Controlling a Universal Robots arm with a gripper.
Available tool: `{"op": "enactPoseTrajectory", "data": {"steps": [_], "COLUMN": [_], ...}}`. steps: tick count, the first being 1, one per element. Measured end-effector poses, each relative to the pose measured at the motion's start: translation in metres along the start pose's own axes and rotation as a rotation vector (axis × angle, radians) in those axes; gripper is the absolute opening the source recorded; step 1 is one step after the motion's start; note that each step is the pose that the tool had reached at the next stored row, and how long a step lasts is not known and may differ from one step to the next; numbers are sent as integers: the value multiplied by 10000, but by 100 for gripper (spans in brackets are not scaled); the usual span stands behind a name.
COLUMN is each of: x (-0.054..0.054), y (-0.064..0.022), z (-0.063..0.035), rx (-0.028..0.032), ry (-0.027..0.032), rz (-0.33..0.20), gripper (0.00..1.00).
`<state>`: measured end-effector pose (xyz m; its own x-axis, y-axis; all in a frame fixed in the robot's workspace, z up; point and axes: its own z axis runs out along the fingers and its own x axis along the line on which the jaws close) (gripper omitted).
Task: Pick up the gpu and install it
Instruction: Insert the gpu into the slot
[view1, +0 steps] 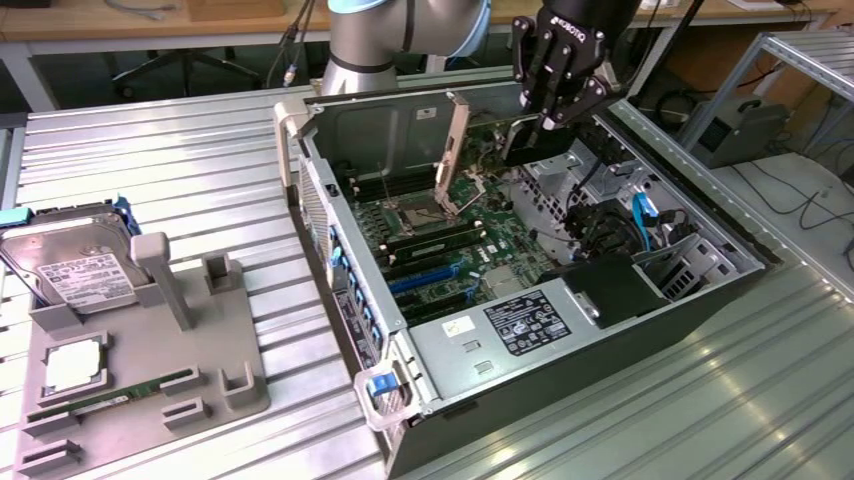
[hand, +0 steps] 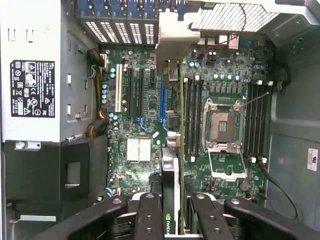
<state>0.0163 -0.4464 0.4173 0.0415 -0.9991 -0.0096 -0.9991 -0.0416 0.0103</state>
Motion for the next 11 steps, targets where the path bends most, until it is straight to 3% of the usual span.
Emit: {"op": "enactPoseTrajectory", "data": {"steps": [11], "x": [0], "y": [0], "z": [32], "rx": [0], "ry": [0], "rz": [1], "gripper": [27]}}
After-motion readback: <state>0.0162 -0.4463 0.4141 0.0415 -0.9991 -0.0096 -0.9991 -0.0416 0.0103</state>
